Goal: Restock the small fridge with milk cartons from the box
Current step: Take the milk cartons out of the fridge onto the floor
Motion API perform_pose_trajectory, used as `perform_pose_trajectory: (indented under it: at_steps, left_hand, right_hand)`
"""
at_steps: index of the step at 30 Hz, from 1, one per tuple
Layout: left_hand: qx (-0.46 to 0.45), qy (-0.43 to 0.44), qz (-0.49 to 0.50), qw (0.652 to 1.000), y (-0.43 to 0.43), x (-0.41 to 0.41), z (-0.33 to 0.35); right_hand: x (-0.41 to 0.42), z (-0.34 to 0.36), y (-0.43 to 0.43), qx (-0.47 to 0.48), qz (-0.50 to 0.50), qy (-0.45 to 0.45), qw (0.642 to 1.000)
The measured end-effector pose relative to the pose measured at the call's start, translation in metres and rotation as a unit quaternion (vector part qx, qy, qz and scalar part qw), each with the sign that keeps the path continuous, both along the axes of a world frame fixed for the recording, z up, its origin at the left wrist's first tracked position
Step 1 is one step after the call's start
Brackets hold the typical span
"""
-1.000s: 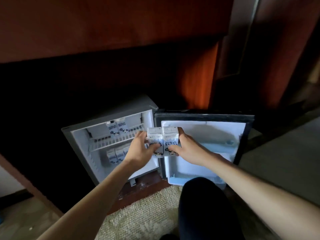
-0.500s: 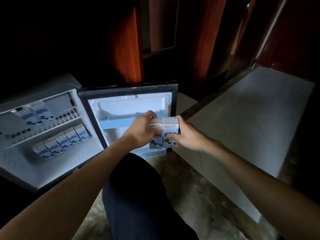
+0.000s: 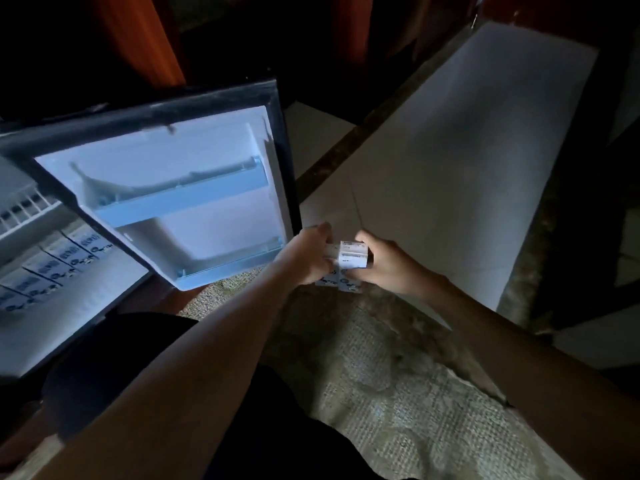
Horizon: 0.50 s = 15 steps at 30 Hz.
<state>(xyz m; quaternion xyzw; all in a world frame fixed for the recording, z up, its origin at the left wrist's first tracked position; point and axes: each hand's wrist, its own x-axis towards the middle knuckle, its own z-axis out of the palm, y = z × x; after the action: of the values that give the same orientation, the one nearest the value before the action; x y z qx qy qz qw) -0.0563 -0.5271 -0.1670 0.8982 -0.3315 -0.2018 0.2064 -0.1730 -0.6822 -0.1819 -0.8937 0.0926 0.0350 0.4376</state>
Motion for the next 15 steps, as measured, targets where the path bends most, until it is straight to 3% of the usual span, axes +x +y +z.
perform_pose_trajectory:
  at_steps: [7,15]
  left_hand:
    - [0.022,0.044,-0.021,0.999,-0.01,-0.004,-0.079]
    - [0.08,0.038,-0.016,0.996,-0.006,-0.013,-0.146]
  right_hand:
    - [-0.006,-0.083,-0.002,0.067,-0.05,0.044,0.996]
    - [-0.007,-0.162,0.011,0.035,-0.079,0.086,0.993]
